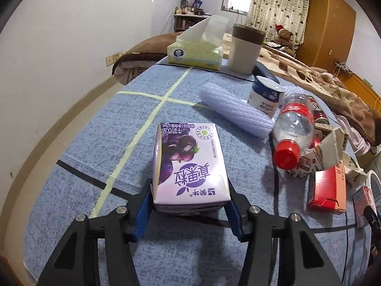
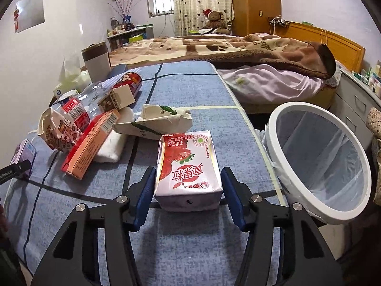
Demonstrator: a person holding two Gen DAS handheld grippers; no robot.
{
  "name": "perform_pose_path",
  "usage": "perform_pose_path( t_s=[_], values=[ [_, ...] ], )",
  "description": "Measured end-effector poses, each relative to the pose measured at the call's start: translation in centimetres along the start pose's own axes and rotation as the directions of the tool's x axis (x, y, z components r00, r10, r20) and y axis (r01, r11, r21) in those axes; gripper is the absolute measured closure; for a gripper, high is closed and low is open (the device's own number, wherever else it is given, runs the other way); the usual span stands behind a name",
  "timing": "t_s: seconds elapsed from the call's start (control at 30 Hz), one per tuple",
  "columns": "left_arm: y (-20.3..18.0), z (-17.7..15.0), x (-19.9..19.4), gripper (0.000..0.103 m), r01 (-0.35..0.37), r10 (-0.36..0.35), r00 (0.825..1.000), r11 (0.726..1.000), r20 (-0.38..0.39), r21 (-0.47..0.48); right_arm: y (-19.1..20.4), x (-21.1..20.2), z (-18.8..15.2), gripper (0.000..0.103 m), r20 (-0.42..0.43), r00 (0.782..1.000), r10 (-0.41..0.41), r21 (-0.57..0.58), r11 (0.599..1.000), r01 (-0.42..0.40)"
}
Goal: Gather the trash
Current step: 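Carry both cartons over the white trash bin and open the right tool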
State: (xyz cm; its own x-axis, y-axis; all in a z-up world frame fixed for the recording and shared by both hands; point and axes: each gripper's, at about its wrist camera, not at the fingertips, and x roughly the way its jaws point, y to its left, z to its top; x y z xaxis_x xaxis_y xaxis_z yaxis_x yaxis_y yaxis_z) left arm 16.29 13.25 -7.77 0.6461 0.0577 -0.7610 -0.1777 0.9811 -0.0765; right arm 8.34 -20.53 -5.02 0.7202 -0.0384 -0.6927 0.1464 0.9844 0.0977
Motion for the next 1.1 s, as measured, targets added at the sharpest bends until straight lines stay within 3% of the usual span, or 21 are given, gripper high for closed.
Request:
perform_pose_path(
  t_s=[0.37, 0.6, 0.87, 1.1],
  values=[
    [-1.5, -0.9, -3.6, 0.048, 0.060, -0.062, 0.997, 0.998, 0.051, 0.029, -0.7, -1.8, 0.7, 0.046, 0.064, 0.997, 0.040, 0.008, 0.999, -0.041],
    [-4.6, -1.5, -6.6, 0.048, 0.125, -0.133, 0.988, 0.988, 0.084, 0.093, -1.7, -3.7, 1.3, 0.046, 0.116, 0.992, 0.057, 0.002, 0.998, -0.058],
    [-10.5, -1.8, -9.8, 0.048, 0.229, -0.252, 0.961, 0.955, 0.112, 0.189, -4.4, -5.0, 1.9, 0.046, 0.148, 0.988, 0.046, 0.028, 0.998, -0.051],
    [-15.5, -2.1, -11.4, 0.048, 0.277, -0.316, 0.941, 0.925, 0.122, 0.258, -7.1, -6.0, 2.2, 0.046, 0.175, 0.984, 0.014, 0.057, 0.998, -0.025]
  ],
)
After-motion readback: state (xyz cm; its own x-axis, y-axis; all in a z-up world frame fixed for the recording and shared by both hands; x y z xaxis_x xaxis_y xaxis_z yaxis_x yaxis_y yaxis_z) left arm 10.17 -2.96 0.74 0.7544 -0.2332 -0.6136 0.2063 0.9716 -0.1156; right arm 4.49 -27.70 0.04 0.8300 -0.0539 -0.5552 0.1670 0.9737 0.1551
